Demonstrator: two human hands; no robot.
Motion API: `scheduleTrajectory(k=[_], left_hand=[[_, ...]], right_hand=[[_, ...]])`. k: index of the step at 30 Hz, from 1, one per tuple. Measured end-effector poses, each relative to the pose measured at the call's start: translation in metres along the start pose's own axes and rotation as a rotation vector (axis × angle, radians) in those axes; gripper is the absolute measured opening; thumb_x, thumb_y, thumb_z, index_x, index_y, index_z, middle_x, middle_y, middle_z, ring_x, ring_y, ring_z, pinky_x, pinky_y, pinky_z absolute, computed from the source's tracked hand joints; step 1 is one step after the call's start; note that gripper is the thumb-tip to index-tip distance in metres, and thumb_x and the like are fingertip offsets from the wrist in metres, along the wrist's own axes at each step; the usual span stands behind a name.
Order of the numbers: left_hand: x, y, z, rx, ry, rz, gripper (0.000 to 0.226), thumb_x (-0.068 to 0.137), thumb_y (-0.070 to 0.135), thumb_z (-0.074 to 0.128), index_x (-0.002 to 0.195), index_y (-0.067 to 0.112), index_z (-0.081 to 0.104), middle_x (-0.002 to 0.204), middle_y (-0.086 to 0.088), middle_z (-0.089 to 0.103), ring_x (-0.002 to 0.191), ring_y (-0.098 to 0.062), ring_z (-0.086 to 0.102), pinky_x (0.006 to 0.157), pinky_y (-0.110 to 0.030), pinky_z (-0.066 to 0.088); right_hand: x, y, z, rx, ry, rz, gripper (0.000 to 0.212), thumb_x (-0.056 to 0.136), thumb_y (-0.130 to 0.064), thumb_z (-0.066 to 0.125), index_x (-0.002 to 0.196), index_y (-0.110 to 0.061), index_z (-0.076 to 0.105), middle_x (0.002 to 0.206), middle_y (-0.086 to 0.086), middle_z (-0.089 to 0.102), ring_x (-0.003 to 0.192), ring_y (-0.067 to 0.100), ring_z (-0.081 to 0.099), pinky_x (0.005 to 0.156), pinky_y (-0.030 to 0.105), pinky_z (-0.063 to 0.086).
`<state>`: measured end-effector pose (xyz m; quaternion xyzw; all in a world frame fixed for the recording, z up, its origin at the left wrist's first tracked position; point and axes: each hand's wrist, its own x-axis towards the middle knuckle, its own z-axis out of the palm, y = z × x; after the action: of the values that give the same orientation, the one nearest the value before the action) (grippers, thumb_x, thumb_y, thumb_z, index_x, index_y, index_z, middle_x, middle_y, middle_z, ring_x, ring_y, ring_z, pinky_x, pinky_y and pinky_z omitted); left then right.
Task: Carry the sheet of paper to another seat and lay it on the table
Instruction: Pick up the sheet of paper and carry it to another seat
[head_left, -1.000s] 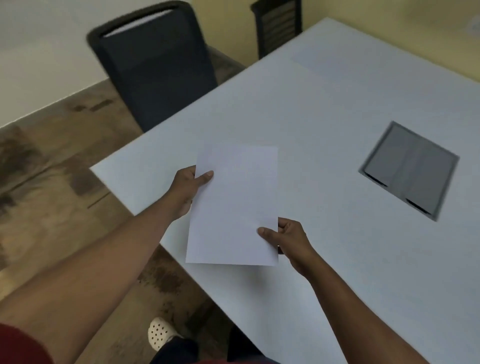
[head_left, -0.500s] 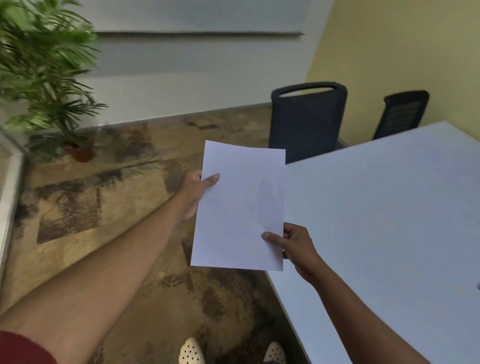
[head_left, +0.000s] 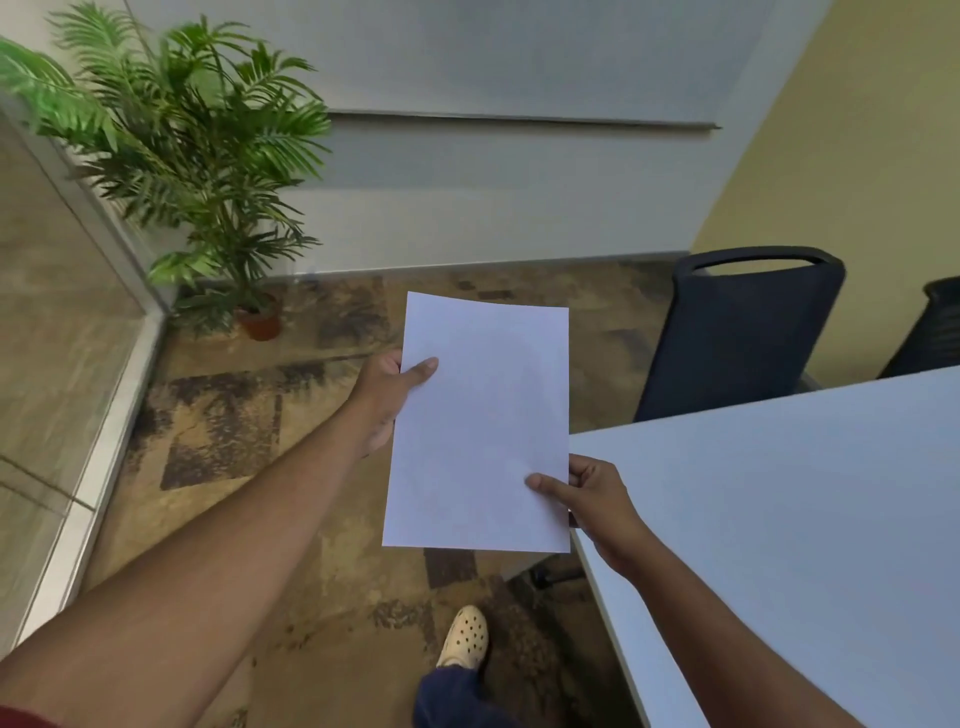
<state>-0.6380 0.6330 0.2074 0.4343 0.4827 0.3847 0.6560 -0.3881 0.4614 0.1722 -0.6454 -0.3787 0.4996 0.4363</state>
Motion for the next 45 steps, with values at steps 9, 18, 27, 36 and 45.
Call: scheduleTrajectory(k=[9, 18, 27, 36, 45], left_hand=[[0.137, 0.059, -0.011, 0.052, 0.046, 0.033, 0.024, 0.103, 0.02, 0.074, 0.121, 0.004, 0.076, 0.119, -0.013, 0.082, 0.109, -0.038, 0.078, 0.101, -0.058, 0.061], [0.266, 0.109, -0.002, 0.059, -0.016, 0.043, 0.016, 0.104, 0.017, 0.072, 0.117, 0.009, 0.078, 0.114, -0.009, 0.083, 0.105, -0.033, 0.081, 0.097, -0.054, 0.063], [0.444, 0.16, 0.044, 0.122, -0.315, 0.02, 0.027, 0.106, 0.017, 0.068, 0.128, 0.002, 0.074, 0.12, -0.014, 0.081, 0.106, -0.034, 0.079, 0.095, -0.048, 0.062], [0.568, 0.224, 0.172, 0.212, -0.642, 0.054, 0.018, 0.105, 0.019, 0.07, 0.119, 0.008, 0.076, 0.103, -0.001, 0.085, 0.089, -0.019, 0.082, 0.073, -0.032, 0.066], [0.63, 0.248, 0.353, 0.209, -0.929, 0.083, 0.019, 0.105, 0.014, 0.07, 0.12, 0.004, 0.075, 0.106, -0.006, 0.085, 0.092, -0.022, 0.082, 0.083, -0.039, 0.064]], right_hand=[[0.144, -0.046, 0.008, 0.094, -0.082, -0.01, 0.021, 0.091, -0.026, 0.087, 0.111, -0.023, 0.085, 0.117, 0.0, 0.084, 0.104, 0.025, 0.082, 0.083, 0.042, 0.069], [0.264, -0.1, -0.004, 0.116, -0.045, -0.024, 0.026, 0.092, -0.019, 0.085, 0.117, -0.012, 0.082, 0.115, 0.01, 0.084, 0.105, 0.035, 0.081, 0.096, 0.061, 0.063], [0.374, -0.14, -0.009, 0.218, 0.188, -0.026, 0.021, 0.092, -0.018, 0.084, 0.113, -0.014, 0.084, 0.114, 0.012, 0.084, 0.105, 0.036, 0.081, 0.092, 0.055, 0.066], [0.426, -0.2, -0.068, 0.243, 0.564, -0.054, 0.026, 0.093, -0.02, 0.083, 0.116, -0.009, 0.081, 0.115, 0.007, 0.084, 0.103, 0.033, 0.082, 0.087, 0.048, 0.068], [0.448, -0.222, -0.166, 0.284, 0.874, -0.131, 0.03, 0.088, -0.025, 0.087, 0.117, -0.018, 0.082, 0.114, 0.001, 0.085, 0.101, 0.024, 0.083, 0.076, 0.029, 0.067]])
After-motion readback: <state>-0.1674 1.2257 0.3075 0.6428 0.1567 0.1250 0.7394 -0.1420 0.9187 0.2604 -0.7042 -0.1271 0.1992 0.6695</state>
